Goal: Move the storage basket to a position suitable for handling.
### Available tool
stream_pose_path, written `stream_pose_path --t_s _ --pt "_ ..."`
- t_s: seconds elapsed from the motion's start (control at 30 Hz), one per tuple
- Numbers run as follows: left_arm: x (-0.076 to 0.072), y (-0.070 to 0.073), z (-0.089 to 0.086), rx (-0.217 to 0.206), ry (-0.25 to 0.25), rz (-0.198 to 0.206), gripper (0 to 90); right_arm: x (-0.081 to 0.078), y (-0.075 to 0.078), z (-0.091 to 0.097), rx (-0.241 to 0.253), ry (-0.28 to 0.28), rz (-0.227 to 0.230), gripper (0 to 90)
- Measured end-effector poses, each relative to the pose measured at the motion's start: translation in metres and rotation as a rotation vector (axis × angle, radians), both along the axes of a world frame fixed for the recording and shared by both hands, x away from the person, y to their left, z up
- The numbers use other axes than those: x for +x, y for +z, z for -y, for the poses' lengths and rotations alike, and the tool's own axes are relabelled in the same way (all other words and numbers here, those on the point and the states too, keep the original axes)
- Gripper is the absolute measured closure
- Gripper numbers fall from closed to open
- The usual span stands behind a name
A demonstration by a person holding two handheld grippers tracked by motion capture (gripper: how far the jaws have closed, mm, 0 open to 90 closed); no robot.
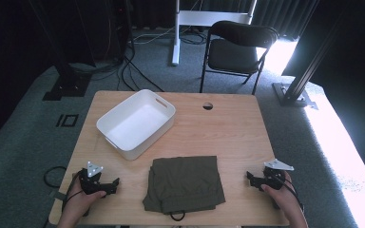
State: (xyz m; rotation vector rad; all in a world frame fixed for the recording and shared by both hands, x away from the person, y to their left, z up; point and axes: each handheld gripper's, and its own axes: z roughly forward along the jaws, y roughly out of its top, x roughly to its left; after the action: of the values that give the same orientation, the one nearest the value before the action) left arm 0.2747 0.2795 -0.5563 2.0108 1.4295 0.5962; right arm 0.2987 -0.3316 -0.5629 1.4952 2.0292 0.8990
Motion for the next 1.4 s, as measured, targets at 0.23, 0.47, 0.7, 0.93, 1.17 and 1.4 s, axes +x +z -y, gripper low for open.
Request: stream_pose_path --t_s 0.23,0.47,0.7,0.93,1.17,1.4 --pt "-0.001 0.000 -0.001 -0.002 -0.007 -0.001 0.9 0.003 0.000 0.000 -0.003 0.013 0.000 12.0" --pt "0.002 0.001 -0.002 -0.009 0.005 -0.005 0.9 0.016 0.001 -0.006 0.003 0.054 0.003 12.3" --pt "0.007 0.004 0.001 0.000 0.010 -0.002 0.9 0.036 0.007 -0.017 -0.006 0.088 0.013 12.4" --pt "0.011 0.009 0.005 -0.008 0.003 0.005 0.9 0.059 0.015 -0.033 0.007 0.117 0.033 12.3" --pt "0.015 0.014 0.005 -0.018 0.015 0.025 0.9 0.078 0.027 -0.050 0.015 0.143 0.060 12.4" --pt "0.018 0.025 0.006 -0.040 0.018 0.048 0.9 0.092 0.043 -0.073 0.021 0.207 0.090 12.4"
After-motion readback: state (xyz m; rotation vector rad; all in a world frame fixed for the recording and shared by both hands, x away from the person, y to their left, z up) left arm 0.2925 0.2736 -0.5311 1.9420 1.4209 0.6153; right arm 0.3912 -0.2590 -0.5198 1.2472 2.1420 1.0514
